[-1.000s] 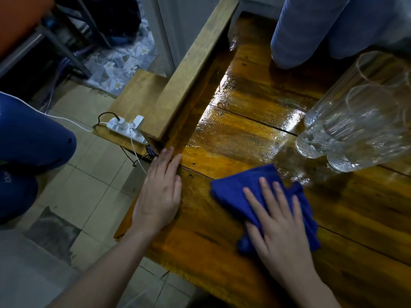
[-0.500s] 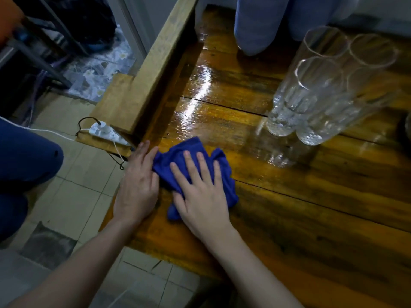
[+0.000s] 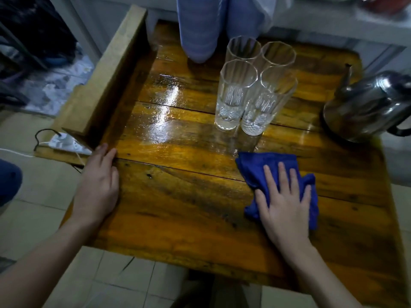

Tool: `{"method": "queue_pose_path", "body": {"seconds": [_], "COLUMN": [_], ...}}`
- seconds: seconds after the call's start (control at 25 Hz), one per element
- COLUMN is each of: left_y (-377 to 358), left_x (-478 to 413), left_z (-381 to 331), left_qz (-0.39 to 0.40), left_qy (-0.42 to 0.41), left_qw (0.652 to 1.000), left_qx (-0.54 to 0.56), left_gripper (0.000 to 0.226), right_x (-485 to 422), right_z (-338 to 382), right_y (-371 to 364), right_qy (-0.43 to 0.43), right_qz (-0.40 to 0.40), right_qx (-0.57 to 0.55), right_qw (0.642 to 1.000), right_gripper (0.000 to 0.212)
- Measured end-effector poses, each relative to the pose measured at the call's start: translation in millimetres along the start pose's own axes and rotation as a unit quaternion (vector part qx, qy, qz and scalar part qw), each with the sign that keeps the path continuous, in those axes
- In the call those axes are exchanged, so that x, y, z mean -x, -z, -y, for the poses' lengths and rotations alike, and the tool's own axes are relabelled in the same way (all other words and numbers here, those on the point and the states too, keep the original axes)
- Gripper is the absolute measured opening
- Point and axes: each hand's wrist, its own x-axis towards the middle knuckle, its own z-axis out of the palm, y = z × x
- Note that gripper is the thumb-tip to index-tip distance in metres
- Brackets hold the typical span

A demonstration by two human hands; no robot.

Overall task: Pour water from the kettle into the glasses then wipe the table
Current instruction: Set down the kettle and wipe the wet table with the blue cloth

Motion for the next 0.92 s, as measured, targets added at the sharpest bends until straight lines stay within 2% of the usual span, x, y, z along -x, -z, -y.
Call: {"method": "queue_pose_path", "body": {"seconds": [0.08, 0.16, 0.32, 0.44, 0.52, 0.72, 0.8, 0.92], "left_y": [2, 3, -17, -34, -42, -56, -56, -54], "left_x": [1, 3, 11, 2, -8, -10, -11, -13], "left_z": [-6, -18, -82, -128, -135, -128, -129, -128], "left_qz": [-0.006, 0.008, 0.041, 0.031, 0.031, 0.038, 0.038, 0.040], "left_qy": [-0.017, -0.054, -0.164, -0.171, -0.190, -0.210, -0.208, -0.201], "left_qw": [0.998, 0.995, 0.985, 0.984, 0.981, 0.977, 0.977, 0.979], "left_qx": [-0.059, -0.084, -0.013, 0.042, 0.032, -0.017, -0.012, -0.006], "left_gripper": [0.044, 0.048, 0.047, 0.045, 0.049, 0.053, 0.053, 0.053], "right_x": [-5, -5, 8, 13, 16, 9, -4, -26], "right_z": [32, 72, 116, 81, 29, -106, -114, -75], "right_y": [-5, -8, -14, -14, -9, 10, 11, 8], "right_qy": [-0.023, 0.018, 0.157, 0.208, 0.173, -0.027, -0.070, -0.104], "right_qz": [-0.014, -0.023, -0.013, -0.001, 0.004, 0.016, 0.009, -0.009], "right_qx": [-0.020, -0.034, -0.030, -0.027, -0.026, -0.030, -0.039, -0.039], "right_qw": [0.999, 0.999, 0.987, 0.978, 0.985, 0.999, 0.997, 0.994], "right_gripper": [0.064, 0.063, 0.062, 0.062, 0.064, 0.069, 0.071, 0.071]}}
